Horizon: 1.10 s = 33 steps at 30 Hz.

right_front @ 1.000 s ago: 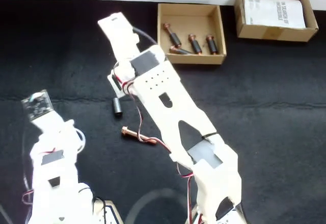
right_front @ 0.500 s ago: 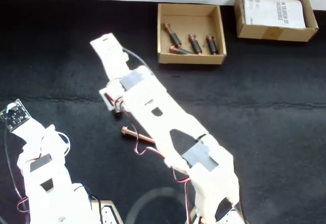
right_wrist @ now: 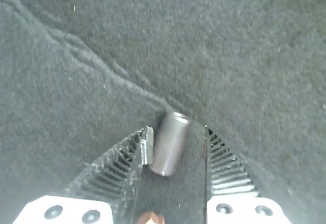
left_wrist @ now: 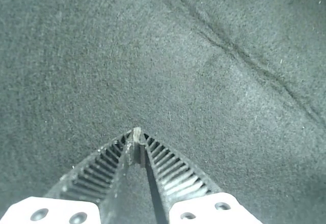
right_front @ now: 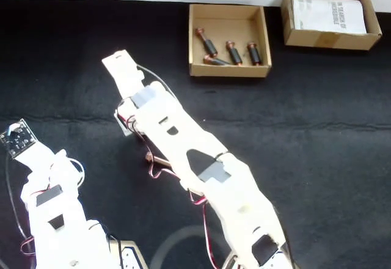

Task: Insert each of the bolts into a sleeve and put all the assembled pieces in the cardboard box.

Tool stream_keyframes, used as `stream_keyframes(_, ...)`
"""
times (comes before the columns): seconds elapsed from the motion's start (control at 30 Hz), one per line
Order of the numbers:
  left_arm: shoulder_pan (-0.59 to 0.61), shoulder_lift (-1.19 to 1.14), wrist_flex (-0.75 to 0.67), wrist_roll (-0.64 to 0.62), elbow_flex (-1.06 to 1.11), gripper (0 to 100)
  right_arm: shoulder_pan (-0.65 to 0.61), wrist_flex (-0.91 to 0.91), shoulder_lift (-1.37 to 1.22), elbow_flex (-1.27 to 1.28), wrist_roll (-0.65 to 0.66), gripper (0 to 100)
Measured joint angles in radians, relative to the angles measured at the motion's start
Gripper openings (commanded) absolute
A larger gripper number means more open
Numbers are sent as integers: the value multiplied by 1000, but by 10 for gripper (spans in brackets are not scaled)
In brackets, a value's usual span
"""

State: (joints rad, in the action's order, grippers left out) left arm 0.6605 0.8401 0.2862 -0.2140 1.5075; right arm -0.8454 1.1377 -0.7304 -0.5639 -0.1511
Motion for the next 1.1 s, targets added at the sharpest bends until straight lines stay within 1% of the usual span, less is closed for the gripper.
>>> stream_keyframes(0.33,0,0,0,0,0,17,-20,130,-161,-206,0,140)
stream_keyframes(0.4,0,0,0,0,0,17,-20,157,-187,-238,0,110)
stream_keyframes(0.5,0,0,0,0,0,17,-14,180,-219,-278,0,7)
stream_keyframes(0.67,-3,0,0,0,0,17,12,192,-236,-305,0,8)
stream_keyframes(0.8,-5,0,0,0,0,17,52,209,-236,-311,0,8)
stream_keyframes(0.9,-5,0,0,0,0,17,103,273,-241,-373,0,8)
stream_keyframes(1.1,-5,0,0,0,0,17,212,446,-238,-626,0,8)
